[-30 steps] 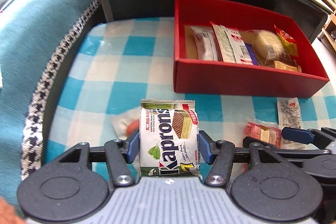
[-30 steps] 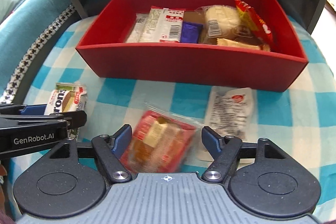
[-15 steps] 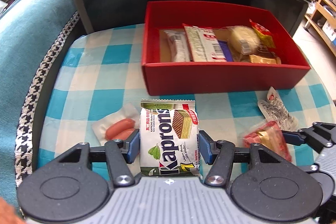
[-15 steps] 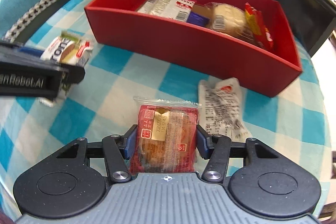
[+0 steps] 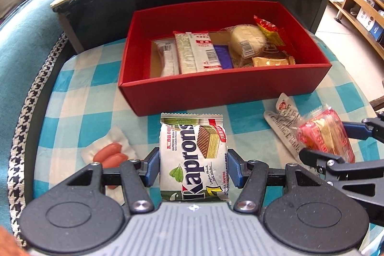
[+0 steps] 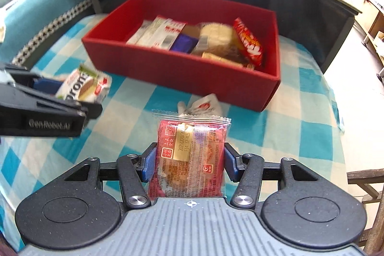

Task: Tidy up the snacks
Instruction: 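Lift and carry the Kapron packet with the left tool while the right carries the cake packet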

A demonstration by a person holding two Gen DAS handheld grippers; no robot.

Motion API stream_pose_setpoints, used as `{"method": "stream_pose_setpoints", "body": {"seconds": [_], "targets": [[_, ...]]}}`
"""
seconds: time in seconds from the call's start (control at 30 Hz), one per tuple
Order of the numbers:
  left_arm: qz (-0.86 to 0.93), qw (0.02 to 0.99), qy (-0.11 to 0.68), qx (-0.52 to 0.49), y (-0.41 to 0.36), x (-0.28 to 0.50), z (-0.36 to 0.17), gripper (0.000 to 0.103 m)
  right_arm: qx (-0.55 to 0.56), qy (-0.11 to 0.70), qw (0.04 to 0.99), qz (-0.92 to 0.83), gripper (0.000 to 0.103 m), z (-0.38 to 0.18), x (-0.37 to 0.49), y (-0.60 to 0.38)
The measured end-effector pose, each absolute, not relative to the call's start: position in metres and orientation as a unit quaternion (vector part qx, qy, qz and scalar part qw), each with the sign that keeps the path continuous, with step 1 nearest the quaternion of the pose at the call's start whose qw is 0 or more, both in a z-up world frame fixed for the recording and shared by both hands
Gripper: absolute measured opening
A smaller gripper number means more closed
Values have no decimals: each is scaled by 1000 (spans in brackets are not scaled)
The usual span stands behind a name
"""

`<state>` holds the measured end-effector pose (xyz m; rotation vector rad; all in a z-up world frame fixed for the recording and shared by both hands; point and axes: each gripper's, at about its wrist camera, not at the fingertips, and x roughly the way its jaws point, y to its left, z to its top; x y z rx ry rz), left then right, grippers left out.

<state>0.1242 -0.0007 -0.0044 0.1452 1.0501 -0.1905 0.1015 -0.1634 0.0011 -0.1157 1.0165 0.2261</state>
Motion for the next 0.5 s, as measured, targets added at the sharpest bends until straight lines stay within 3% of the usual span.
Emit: {"method": "stream_pose_setpoints", "body": {"seconds": [0.5], "targets": [[-91,877,468,54,-14,150,20,88,-21,429,896,116,63,35,132,-173]]}}
